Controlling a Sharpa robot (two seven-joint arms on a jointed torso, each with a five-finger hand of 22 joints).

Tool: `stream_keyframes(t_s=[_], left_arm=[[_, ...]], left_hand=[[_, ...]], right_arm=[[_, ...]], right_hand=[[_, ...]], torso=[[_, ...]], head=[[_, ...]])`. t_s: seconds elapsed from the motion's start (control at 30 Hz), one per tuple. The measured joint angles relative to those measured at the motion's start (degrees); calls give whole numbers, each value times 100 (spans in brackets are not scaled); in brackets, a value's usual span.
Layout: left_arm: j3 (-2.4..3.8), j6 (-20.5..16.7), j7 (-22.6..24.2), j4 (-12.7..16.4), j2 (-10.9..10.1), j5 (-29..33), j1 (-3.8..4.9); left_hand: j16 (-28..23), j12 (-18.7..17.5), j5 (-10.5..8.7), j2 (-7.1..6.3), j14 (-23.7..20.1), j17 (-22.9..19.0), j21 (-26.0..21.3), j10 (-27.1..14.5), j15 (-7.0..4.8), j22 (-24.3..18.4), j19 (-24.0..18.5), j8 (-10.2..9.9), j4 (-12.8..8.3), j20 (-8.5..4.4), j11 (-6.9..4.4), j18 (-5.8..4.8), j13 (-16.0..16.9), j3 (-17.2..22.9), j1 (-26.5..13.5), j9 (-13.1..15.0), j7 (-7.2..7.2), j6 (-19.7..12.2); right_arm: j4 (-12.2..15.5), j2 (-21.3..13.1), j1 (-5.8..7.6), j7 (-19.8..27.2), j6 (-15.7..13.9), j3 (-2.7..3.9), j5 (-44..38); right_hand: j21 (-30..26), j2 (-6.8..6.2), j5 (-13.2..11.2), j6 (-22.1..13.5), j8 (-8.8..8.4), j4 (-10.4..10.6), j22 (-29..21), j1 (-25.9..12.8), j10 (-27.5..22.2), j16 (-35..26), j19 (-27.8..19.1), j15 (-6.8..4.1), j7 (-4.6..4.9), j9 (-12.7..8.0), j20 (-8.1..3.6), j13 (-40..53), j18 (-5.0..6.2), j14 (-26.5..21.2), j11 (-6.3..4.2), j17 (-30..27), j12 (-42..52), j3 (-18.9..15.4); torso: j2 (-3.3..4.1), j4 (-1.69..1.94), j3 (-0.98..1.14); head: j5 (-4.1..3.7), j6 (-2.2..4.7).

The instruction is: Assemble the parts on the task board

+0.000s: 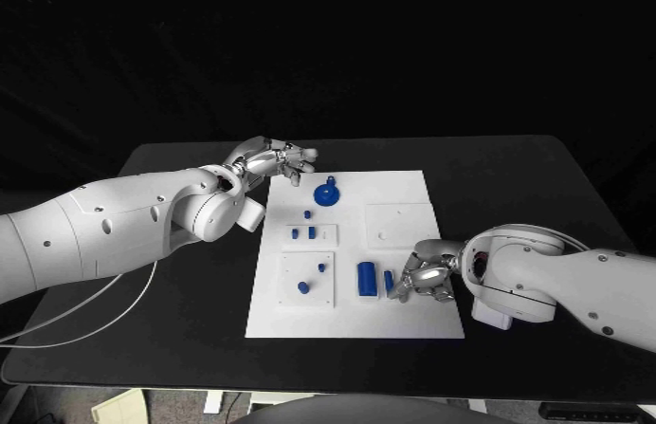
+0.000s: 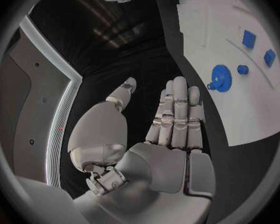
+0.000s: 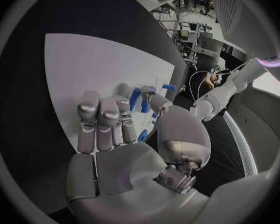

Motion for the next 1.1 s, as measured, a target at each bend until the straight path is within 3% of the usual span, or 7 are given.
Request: stream_keyframes(t_s=[0.5, 0.8, 0.9, 0.93, 1.1], left_arm=[[-1, 2, -9, -4, 2, -8, 0], [-1, 4, -14, -4, 4, -11, 0], [-1, 4, -15, -3, 4, -12, 0], [-1, 5, -16, -3, 4, -13, 0], [-2, 5, -17, -3, 4, -14, 0]], left_hand=[[0, 0, 0, 0, 0, 4, 0, 0, 0, 5, 0, 0, 0, 0, 0, 0, -1, 0, 0, 0, 0, 0], [0, 0, 0, 0, 0, 4, 0, 0, 0, 4, 0, 19, 0, 0, 0, 0, -1, 0, 0, 0, 0, 0], [0, 0, 0, 14, 0, 3, 0, 0, 0, 9, 0, 19, 0, 0, 0, 0, 1, 0, 14, 0, -14, 14], [0, 0, 0, 17, 0, 3, 0, 0, 0, 9, 0, 19, 0, 0, 0, 0, 4, 0, 17, 0, -15, 16], [0, 0, 0, 23, 0, 8, 0, 0, 0, 9, 0, 19, 0, 0, 0, 0, 4, 0, 23, 0, -16, 15]], right_arm=[[-19, 36, 0, 1, 0, 2, -91], [-80, 113, -9, -40, 23, 16, -149], [-94, 141, -19, -42, 23, 21, -157], [-106, 152, -24, -50, 20, 21, -168], [-128, 162, -29, -59, 14, 22, -197]], right_hand=[[0, 43, 0, 9, 3, 45, 0, 43, 0, 0, -1, -3, -9, -4, 0, 0, 12, -3, 0, 0, 0, 104], [0, 14, -2, 20, 7, -42, 0, 122, 0, 0, -1, -3, -20, 3, 1, 7, 20, -3, 0, 6, 0, 190], [0, 39, -5, 28, 7, -43, 0, 146, 0, 1, -1, -3, -27, 13, 1, 6, 23, -3, 0, 6, 0, 190], [-1, 127, -1, 29, 8, -41, 0, 231, 0, 1, -1, -3, -26, 24, 1, 6, 51, -3, 0, 5, 0, 193], [-4, 109, 0, 30, 15, -57, 0, 213, 0, 1, -1, -3, -26, 29, 1, 11, 60, -3, 0, 5, 1, 209]], torso=[[-1, -3, 1], [-1, -4, 1], [-1, -4, 1], [-1, -4, 1], [-3, -3, 1]], head=[[7, -17], [-2, -40], [-3, -45], [-3, -46], [1, -48]])
